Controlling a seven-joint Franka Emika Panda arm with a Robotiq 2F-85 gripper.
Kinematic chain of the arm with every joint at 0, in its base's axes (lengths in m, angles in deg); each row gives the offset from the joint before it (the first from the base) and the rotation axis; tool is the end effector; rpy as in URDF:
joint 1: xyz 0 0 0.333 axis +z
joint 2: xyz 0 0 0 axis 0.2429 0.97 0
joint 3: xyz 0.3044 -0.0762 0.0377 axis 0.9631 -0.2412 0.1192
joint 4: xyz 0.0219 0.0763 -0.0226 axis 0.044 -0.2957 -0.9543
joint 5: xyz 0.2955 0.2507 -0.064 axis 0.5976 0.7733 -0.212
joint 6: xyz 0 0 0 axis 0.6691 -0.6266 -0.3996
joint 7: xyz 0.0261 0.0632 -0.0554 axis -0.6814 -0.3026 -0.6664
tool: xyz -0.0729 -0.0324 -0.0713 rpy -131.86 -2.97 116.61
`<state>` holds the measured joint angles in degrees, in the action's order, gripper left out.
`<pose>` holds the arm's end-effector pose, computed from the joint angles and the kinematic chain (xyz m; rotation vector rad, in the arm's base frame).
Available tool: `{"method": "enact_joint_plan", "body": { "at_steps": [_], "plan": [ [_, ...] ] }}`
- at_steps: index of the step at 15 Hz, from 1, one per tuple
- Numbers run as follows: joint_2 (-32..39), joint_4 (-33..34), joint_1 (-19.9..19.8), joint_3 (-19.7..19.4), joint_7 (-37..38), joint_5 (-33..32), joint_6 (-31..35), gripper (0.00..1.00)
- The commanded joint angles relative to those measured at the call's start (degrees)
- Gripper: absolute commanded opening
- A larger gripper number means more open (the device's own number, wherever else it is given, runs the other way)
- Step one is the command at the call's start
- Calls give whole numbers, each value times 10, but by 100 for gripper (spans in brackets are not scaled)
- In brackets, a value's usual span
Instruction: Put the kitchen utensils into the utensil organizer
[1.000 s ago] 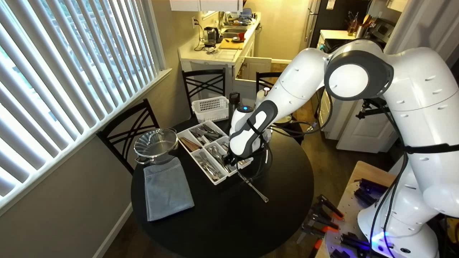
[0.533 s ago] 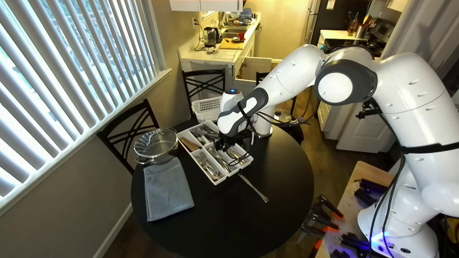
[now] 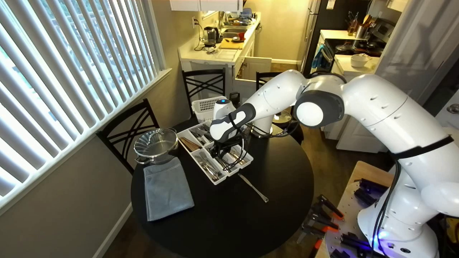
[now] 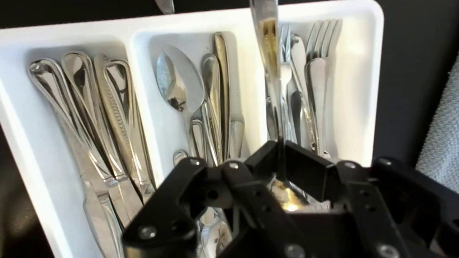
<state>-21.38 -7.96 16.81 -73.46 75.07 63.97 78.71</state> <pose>0.7216 0.0407 0.0709 -2.9735 0.4823 0.0209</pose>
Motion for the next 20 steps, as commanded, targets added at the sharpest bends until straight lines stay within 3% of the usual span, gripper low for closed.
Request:
{"method": "enact_joint_plan", "body": {
  "at_steps": [1,14,15,20],
  "plan": [
    [56,73,-12,5,-21,-9,-30,2],
    [137,192,-4,-26,10,-28,-22,2],
    [139,194,-2,-30,14,-30,-22,34],
    [95,128,4,-26,-13,-20,3,59]
  ]
}}
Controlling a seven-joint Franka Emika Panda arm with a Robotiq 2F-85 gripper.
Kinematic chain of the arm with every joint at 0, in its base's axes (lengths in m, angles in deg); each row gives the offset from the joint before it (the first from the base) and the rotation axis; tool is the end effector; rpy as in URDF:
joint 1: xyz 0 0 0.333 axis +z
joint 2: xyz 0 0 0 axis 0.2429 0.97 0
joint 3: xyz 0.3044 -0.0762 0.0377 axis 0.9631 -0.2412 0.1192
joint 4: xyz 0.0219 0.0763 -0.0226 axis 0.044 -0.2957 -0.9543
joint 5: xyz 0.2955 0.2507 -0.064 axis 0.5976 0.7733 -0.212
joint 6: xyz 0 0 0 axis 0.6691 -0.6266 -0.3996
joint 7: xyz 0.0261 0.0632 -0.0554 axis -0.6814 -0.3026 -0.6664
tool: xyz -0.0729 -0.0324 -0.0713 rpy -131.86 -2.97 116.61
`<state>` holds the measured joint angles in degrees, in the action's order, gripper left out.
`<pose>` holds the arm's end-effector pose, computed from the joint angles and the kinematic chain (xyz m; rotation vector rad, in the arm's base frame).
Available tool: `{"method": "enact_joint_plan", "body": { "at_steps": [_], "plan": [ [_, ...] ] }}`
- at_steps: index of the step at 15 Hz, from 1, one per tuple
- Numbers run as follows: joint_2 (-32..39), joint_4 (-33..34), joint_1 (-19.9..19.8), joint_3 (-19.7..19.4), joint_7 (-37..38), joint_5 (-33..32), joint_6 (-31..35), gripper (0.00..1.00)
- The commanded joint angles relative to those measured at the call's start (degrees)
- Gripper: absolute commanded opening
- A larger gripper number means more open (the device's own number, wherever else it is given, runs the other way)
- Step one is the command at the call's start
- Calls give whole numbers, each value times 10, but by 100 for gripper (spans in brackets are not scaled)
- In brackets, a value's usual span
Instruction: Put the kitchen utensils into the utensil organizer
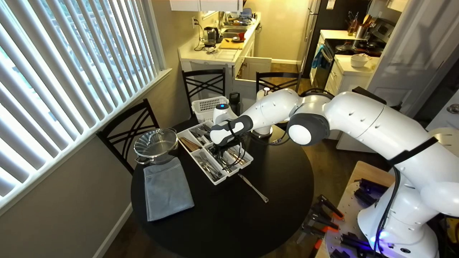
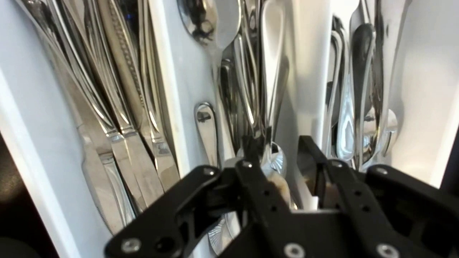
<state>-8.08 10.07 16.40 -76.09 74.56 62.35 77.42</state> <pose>0.7562 0.0141 0.0285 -3.0230 0.4654 -0.0878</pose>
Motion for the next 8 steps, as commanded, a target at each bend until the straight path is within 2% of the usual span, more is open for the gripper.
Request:
{"method": "enact_joint_plan", "body": {
  "at_steps": [1,6,8],
  "plan": [
    [-61,-86,11,5,-18,-2,34,66],
    [-142,-201,34,4,-30,-2,108,97],
    [-172,-244,31,20,-41,-12,125,100]
  ]
}}
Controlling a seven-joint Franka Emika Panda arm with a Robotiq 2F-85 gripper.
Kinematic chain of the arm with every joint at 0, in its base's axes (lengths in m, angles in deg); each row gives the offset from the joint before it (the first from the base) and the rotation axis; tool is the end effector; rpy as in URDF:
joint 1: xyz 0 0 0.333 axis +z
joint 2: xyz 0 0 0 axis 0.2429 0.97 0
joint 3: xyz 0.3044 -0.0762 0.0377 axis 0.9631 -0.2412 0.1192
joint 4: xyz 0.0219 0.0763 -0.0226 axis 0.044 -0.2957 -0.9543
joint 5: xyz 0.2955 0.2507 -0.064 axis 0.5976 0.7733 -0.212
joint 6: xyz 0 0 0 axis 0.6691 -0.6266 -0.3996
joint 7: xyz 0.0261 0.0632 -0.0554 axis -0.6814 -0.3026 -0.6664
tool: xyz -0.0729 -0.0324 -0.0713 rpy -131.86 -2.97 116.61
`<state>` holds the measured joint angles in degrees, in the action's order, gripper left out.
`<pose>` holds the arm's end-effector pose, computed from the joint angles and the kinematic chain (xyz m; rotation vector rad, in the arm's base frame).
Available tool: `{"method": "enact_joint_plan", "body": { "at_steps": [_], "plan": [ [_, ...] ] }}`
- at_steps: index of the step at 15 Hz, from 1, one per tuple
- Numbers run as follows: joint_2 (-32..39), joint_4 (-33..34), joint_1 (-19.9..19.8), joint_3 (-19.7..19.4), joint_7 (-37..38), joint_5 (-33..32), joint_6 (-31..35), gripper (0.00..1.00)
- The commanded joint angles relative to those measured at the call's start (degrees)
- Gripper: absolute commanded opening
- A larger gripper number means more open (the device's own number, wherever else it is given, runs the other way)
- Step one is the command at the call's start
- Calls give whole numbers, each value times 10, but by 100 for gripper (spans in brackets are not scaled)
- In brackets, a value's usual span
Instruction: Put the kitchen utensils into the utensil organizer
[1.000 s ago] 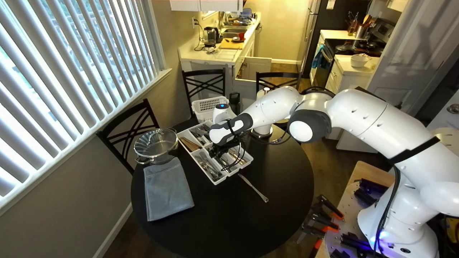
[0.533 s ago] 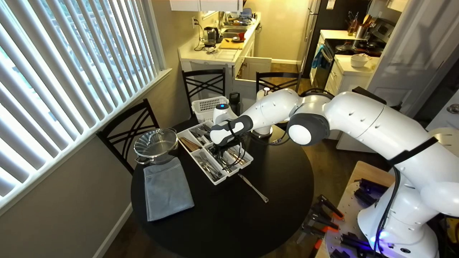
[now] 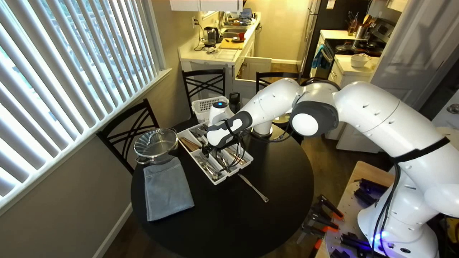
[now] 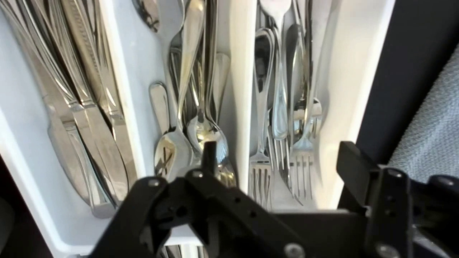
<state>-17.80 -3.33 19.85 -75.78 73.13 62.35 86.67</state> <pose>0.7445 0.0559 0.0721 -3.0213 0.3562 -0.2328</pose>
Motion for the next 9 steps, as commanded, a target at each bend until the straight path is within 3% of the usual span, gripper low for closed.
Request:
{"method": "enact_joint_plan", "body": {
  "at_steps": [1,5,9],
  "plan": [
    [-90,-134,-3,20,-29,-11,34,100],
    [-148,-230,-13,49,-39,2,32,100],
    [-193,-334,-24,75,-60,10,86,100]
  ]
}}
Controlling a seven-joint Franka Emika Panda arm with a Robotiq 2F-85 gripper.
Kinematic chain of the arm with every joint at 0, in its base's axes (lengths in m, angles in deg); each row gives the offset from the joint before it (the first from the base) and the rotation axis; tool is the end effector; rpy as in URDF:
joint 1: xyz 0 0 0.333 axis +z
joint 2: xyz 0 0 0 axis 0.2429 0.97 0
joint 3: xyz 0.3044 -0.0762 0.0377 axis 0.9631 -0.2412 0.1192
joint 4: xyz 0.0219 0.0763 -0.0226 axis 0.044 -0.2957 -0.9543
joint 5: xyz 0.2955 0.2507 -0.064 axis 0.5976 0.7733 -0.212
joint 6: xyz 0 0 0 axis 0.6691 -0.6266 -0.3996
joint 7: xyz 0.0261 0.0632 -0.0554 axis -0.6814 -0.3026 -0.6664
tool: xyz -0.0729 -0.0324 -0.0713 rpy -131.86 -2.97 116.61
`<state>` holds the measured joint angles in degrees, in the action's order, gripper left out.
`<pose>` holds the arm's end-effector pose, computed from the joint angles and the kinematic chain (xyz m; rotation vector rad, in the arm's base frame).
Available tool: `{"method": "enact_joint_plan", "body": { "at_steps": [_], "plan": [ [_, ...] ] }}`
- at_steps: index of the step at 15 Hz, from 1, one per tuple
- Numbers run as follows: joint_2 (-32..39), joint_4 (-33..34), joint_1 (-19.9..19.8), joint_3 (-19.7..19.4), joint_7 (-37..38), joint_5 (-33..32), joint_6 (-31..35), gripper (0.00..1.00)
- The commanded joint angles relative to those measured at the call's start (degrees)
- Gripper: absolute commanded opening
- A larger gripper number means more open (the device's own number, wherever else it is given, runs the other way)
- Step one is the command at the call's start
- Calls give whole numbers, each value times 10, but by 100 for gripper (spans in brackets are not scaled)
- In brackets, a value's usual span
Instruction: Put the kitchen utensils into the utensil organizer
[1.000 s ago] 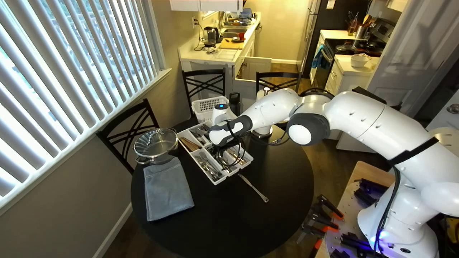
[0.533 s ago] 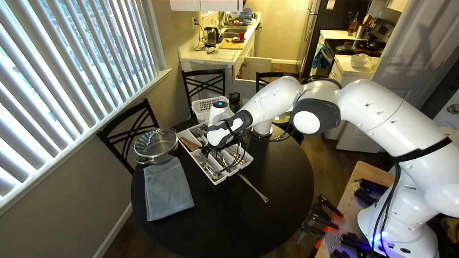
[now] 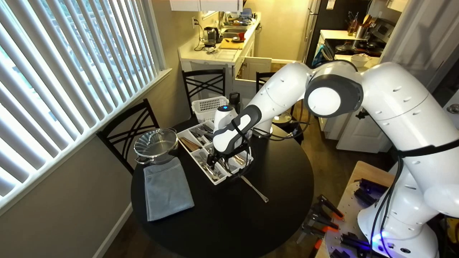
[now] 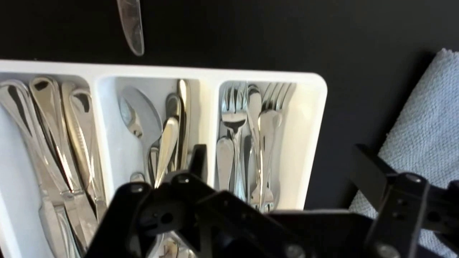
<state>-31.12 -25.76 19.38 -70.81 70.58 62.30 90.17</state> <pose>0.6692 0.0926 0.0872 -2.9982 0.2463 -0.0664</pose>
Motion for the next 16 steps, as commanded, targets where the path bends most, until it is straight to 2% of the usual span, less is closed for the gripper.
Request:
{"method": "enact_joint_plan", "body": {
  "at_steps": [1,4,9,12,16],
  "plan": [
    [-68,-138,-24,33,-36,15,72,100],
    [-92,-225,-44,55,-34,31,133,100],
    [-116,-383,-113,110,-47,62,247,100],
    [-94,-406,-140,125,-39,48,278,100],
    [-81,-383,-78,74,-9,34,246,100]
  ]
}}
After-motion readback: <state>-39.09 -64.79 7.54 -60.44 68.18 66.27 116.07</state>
